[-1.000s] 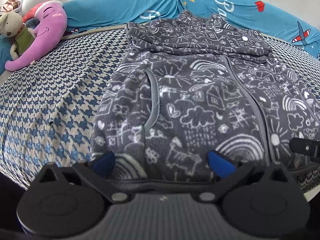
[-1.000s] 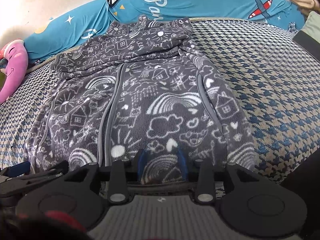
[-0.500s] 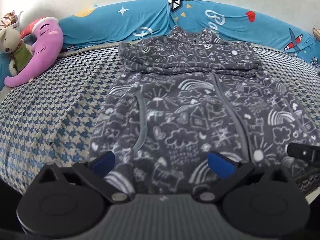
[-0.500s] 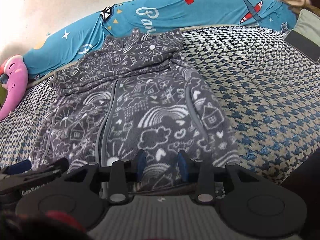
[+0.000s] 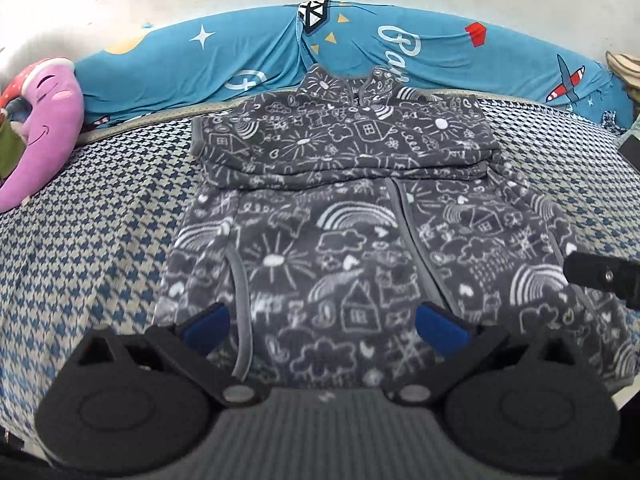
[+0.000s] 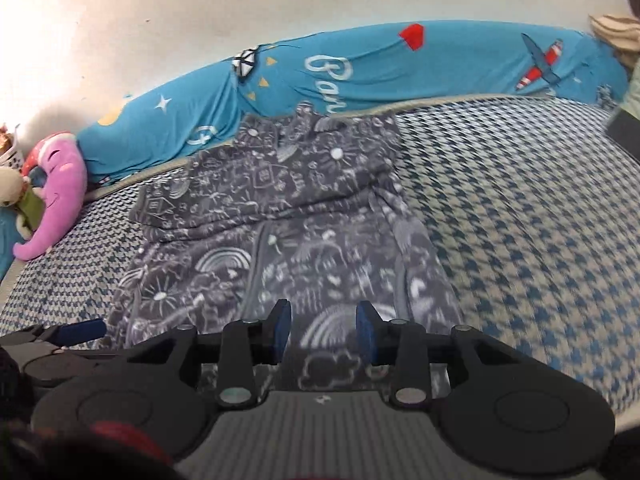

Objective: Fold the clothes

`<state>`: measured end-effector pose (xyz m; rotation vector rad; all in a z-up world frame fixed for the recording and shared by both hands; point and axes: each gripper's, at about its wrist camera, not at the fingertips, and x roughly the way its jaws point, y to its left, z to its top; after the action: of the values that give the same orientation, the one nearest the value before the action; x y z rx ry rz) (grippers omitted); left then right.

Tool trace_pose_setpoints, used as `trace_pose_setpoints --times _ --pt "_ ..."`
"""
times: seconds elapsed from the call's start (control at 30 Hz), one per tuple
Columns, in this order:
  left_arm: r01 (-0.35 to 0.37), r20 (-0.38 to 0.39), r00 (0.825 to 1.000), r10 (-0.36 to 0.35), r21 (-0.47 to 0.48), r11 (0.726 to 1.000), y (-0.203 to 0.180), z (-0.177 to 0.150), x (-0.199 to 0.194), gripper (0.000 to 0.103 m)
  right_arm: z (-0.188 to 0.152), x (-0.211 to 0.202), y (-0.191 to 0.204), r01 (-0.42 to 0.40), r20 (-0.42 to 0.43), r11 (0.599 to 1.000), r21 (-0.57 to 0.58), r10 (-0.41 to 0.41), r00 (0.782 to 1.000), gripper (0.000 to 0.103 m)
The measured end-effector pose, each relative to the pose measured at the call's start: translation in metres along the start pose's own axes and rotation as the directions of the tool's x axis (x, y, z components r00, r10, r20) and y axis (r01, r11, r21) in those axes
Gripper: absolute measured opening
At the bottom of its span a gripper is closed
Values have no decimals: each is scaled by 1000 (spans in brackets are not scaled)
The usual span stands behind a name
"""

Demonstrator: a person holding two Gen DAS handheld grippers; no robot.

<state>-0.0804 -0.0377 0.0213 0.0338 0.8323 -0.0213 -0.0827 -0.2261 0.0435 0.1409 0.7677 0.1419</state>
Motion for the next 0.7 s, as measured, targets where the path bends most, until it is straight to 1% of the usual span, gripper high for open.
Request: trace_pose_setpoints --times 0.13,0.2,0.37,0.5,0.7 --pt "2 -9 1000 -2 3 1000 2 13 5 103 19 11 -3 -8 -3 998 -61 8 1000 38" --pt "7 -5 1000 -7 -4 1000 4 20 8 103 29 18 -9 -20 -14 998 -63 19 1000 38" --pt "-1 5 1000 1 3 1000 13 35 14 103 49 34 -33 -60 -22 998 8 60 998 38" --pt "-19 9 1000 19 21 1000 21 45 22 103 64 39 -44 -68 4 998 12 68 998 38" --pt "-36 9 999 36 13 999 35 58 39 103 80 57 -60 -77 -14 995 70 79 997 38"
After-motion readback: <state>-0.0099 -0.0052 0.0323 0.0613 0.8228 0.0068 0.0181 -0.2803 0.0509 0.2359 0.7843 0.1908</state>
